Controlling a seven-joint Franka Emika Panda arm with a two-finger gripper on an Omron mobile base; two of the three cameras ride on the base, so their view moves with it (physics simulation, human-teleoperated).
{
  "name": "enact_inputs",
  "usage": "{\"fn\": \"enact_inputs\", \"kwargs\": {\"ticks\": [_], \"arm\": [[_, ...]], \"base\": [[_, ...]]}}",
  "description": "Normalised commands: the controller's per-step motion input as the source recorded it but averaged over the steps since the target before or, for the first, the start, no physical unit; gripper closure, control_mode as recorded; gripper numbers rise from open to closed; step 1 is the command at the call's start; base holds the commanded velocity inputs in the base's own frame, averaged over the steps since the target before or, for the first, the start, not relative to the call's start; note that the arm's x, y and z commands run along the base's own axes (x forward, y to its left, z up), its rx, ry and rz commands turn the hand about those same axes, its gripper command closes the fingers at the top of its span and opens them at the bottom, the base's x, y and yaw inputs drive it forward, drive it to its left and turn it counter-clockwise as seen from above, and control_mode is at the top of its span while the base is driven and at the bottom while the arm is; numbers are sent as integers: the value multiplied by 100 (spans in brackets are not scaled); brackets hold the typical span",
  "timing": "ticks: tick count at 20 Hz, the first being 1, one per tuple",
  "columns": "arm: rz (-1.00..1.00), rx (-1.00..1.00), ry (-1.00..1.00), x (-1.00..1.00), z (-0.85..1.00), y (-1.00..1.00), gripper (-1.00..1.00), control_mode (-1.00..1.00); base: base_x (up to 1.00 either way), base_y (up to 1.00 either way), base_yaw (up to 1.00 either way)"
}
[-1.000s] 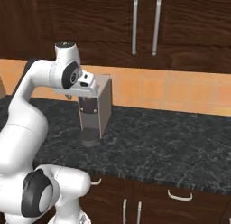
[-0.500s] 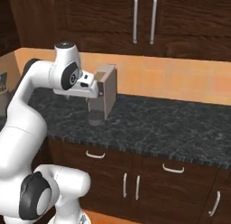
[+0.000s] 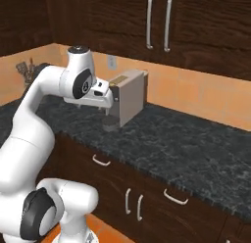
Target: Take a straw from the drawer in front and place it inside the glass cup on the dining counter.
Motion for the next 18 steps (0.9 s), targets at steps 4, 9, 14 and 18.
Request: {"fn": "enact_inputs", "kwargs": {"ticks": [4, 9, 14, 18], "arm": [[0, 0, 0, 0, 0, 0, -100, 100], [0, 0, 0, 0, 0, 0, -100, 100], [0, 0, 0, 0, 0, 0, -100, 100], [0, 0, 0, 0, 0, 0, -100, 100]], "base": [[0, -71, 59], [0, -80, 57], [-2, -83, 49], [-12, -60, 40]]}}
